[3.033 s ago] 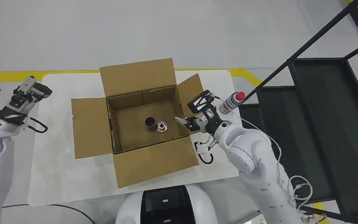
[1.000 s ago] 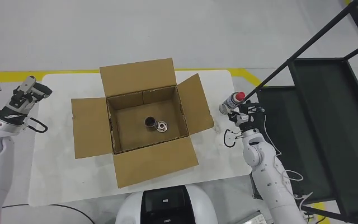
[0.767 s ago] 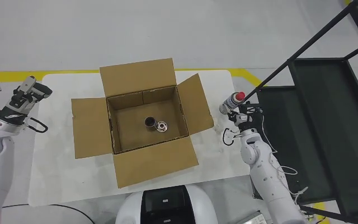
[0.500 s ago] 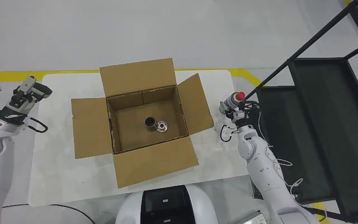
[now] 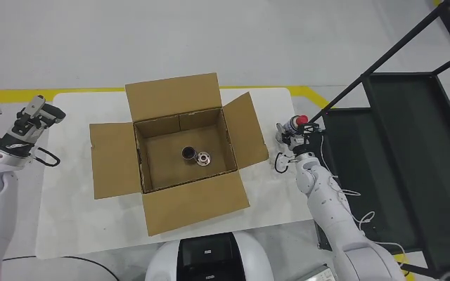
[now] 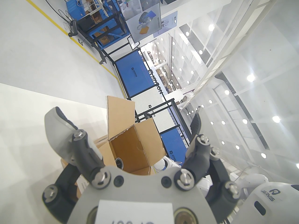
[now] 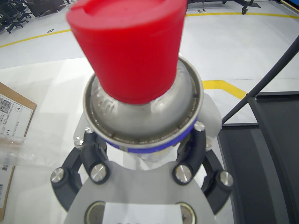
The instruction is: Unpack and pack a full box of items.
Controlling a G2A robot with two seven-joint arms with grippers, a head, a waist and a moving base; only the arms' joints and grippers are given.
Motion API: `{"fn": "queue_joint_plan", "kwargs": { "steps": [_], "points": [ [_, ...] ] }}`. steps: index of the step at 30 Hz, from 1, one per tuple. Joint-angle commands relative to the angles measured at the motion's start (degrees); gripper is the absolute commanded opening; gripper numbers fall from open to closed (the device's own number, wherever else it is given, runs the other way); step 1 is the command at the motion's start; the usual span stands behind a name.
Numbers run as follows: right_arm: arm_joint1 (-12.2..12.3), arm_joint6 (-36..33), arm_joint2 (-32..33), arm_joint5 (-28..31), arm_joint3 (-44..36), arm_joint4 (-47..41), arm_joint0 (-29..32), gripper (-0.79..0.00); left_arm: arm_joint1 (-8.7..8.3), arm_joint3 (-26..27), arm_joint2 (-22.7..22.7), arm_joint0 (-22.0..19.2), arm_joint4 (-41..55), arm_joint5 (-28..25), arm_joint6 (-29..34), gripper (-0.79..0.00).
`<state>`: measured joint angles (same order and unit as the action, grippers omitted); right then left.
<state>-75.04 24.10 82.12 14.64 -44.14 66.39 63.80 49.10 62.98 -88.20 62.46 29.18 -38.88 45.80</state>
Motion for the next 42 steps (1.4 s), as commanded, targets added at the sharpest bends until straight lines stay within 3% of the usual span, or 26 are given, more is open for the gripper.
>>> {"fn": "queue_joint_plan", "kwargs": {
  "steps": [1,7,13,16,22,25,29,34,42],
  "points": [
    [0.0,0.7,-0.1,0.1,0.2,0.1,0.0,-0.785,0.00,0.0,0.0,0.0,0.0,0.0,0.0,0.000],
    [0.1,3.0,0.2,0.4,-0.7,-0.2,0.6,-0.785,0.00,0.0,0.0,0.0,0.0,0.0,0.0,0.000],
    [0.6,4.6,1.5,3.1,-6.5,-1.1,3.1,-0.785,0.00,0.0,0.0,0.0,0.0,0.0,0.0,0.000],
    [1.2,5.2,2.9,4.8,-14.8,-0.9,6.7,-0.785,0.00,0.0,0.0,0.0,0.0,0.0,0.0,0.000],
    [2.2,3.9,6.5,4.5,-43.2,1.1,18.8,-0.785,0.00,0.0,0.0,0.0,0.0,0.0,0.0,0.000],
    [2.4,1.9,6.6,5.6,-53.2,1.4,22.9,-0.785,0.00,0.0,0.0,0.0,0.0,0.0,0.0,0.000],
    [2.5,-5.7,4.6,11.6,-62.0,-2.9,25.2,-0.785,0.00,0.0,0.0,0.0,0.0,0.0,0.0,0.000],
    [2.6,-21.5,-1.0,16.8,-64.7,-12.1,22.6,-0.785,0.00,0.0,0.0,0.0,0.0,0.0,0.0,0.000],
    [1.5,-40.8,-11.5,8.8,-60.9,-21.1,12.4,-0.785,0.00,0.0,0.0,0.0,0.0,0.0,0.0,0.000]
  ]
}}
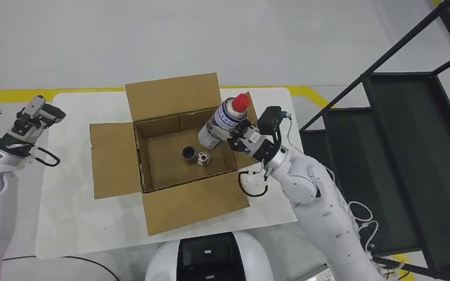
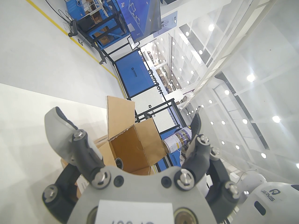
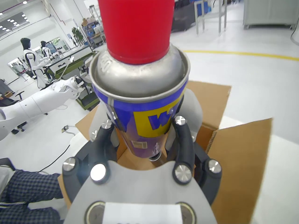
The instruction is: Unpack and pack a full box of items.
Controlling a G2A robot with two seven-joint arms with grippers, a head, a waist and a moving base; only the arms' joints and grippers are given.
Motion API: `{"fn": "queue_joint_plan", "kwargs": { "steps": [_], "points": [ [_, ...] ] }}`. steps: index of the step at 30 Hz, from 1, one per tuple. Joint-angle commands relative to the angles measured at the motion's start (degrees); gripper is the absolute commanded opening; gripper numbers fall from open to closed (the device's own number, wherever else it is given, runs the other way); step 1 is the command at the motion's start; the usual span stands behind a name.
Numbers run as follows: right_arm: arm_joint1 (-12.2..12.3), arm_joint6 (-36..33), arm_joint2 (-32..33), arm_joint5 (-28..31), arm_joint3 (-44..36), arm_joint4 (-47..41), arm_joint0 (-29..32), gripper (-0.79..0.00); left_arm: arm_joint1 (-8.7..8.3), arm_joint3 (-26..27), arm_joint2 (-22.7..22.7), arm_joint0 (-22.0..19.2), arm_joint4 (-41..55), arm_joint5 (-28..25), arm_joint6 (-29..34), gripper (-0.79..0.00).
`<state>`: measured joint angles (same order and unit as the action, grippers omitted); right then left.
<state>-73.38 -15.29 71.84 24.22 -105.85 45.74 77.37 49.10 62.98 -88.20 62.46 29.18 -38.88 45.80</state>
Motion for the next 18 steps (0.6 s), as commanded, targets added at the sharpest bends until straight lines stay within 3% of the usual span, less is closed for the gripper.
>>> {"fn": "queue_joint_plan", "kwargs": {
  "steps": [1,7,11,18],
  "points": [
    [-0.3,-3.6,-2.6,-2.4,2.3,-1.7,-1.9,-0.785,0.00,0.0,0.0,0.0,0.0,0.0,0.0,0.000],
    [-1.7,-13.5,-9.9,-10.8,10.3,-4.5,-10.3,-0.785,0.00,0.0,0.0,0.0,0.0,0.0,0.0,0.000],
    [-2.5,-15.3,-12.5,-13.4,13.5,-5.9,-13.2,-0.785,0.00,0.0,0.0,0.0,0.0,0.0,0.0,0.000],
    [-2.5,-15.2,-12.5,-13.3,13.5,-6.1,-13.3,-0.785,0.00,0.0,0.0,0.0,0.0,0.0,0.0,0.000]
  ]
}}
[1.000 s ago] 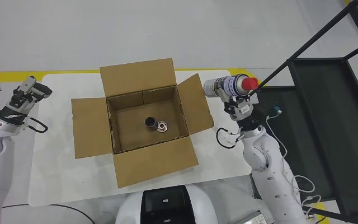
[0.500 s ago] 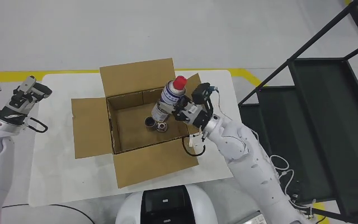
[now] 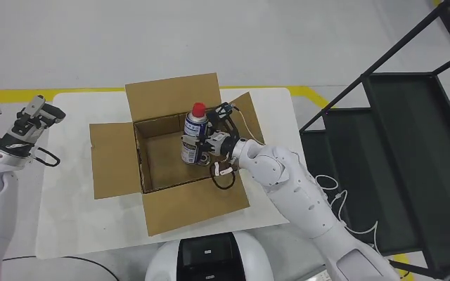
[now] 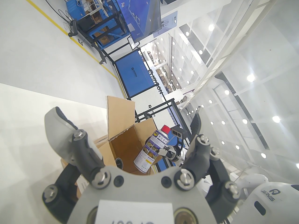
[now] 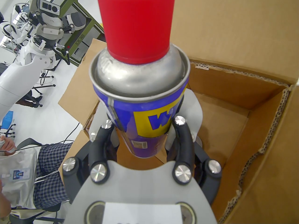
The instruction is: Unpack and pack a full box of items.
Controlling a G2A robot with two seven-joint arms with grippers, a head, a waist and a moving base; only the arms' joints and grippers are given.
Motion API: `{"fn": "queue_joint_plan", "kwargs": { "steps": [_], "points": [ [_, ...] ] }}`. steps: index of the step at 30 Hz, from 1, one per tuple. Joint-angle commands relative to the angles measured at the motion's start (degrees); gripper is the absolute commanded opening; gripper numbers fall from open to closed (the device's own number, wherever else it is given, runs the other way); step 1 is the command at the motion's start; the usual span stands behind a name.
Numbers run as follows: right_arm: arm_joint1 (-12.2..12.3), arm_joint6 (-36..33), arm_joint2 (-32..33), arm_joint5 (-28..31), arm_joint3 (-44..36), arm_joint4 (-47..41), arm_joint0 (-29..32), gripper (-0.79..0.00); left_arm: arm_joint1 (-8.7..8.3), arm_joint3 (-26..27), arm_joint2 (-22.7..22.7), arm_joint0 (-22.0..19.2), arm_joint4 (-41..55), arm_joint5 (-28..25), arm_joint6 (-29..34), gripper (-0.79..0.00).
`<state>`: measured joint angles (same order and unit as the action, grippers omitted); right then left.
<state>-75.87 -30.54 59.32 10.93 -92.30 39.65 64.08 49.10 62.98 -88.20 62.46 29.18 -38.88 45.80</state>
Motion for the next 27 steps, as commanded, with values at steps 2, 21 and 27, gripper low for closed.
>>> {"fn": "queue_joint_plan", "kwargs": {
  "steps": [2,21,27],
  "points": [
    [0.0,0.0,0.0,0.0,0.0,0.0,0.0,-0.785,0.00,0.0,0.0,0.0,0.0,0.0,0.0,0.000],
    [-2.0,-16.4,-5.9,-10.2,1.8,-9.5,-9.7,-0.785,0.00,0.0,0.0,0.0,0.0,0.0,0.0,0.000],
    [-5.2,-18.8,-13.4,-11.8,14.1,-16.9,-18.5,-0.785,0.00,0.0,0.0,0.0,0.0,0.0,0.0,0.000]
  ]
}}
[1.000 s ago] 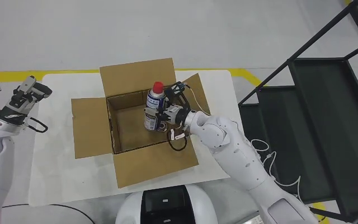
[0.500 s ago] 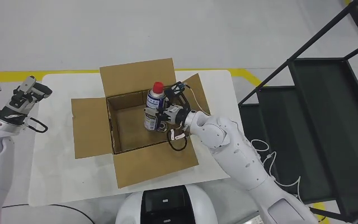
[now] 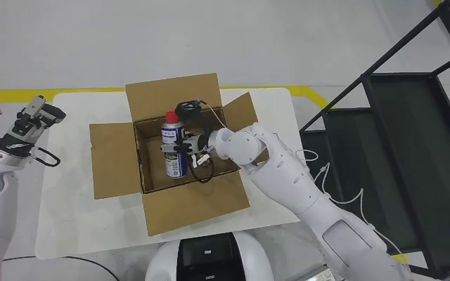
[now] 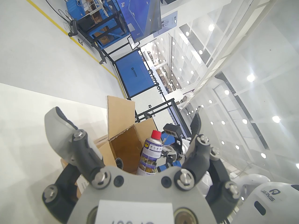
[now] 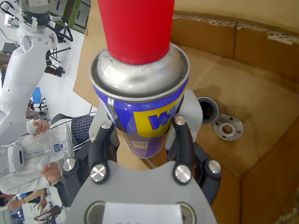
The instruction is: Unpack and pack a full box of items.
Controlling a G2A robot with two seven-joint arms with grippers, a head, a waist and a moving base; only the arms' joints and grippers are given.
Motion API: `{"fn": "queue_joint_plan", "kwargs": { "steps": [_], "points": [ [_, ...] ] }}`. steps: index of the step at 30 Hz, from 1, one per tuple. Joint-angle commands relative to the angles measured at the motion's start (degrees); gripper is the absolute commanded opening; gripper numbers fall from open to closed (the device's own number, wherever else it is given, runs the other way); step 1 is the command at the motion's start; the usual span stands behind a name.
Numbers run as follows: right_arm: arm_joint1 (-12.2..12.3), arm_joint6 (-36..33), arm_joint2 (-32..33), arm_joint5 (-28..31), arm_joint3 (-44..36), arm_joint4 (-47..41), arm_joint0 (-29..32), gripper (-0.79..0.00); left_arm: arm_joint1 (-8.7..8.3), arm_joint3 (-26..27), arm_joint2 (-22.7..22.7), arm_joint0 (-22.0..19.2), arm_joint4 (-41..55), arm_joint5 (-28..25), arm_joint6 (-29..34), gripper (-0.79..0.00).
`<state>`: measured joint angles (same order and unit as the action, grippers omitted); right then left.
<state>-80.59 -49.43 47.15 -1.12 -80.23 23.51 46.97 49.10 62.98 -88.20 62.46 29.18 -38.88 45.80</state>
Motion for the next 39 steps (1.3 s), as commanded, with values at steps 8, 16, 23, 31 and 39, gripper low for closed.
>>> {"fn": "queue_joint_plan", "kwargs": {
  "steps": [8,16,23,31,39],
  "points": [
    [-5.2,0.3,-9.8,0.8,15.8,-6.2,-8.7,-0.785,0.00,0.0,0.0,0.0,0.0,0.0,0.0,0.000],
    [-10.1,1.5,-15.1,0.0,28.2,-9.3,-14.2,-0.785,0.00,0.0,0.0,0.0,0.0,0.0,0.0,0.000],
    [-14.0,1.4,-18.5,-0.8,36.1,-9.9,-17.1,0.000,0.00,0.0,0.0,0.0,0.0,0.0,0.0,0.000],
    [-17.3,1.5,-20.1,-0.6,42.1,-10.3,-19.2,0.000,0.00,0.0,0.0,0.0,0.0,0.0,0.0,0.000],
    [-17.9,2.2,-18.5,2.5,41.7,-10.7,-20.1,0.000,0.00,0.0,0.0,0.0,0.0,0.0,0.0,0.000]
  ]
}}
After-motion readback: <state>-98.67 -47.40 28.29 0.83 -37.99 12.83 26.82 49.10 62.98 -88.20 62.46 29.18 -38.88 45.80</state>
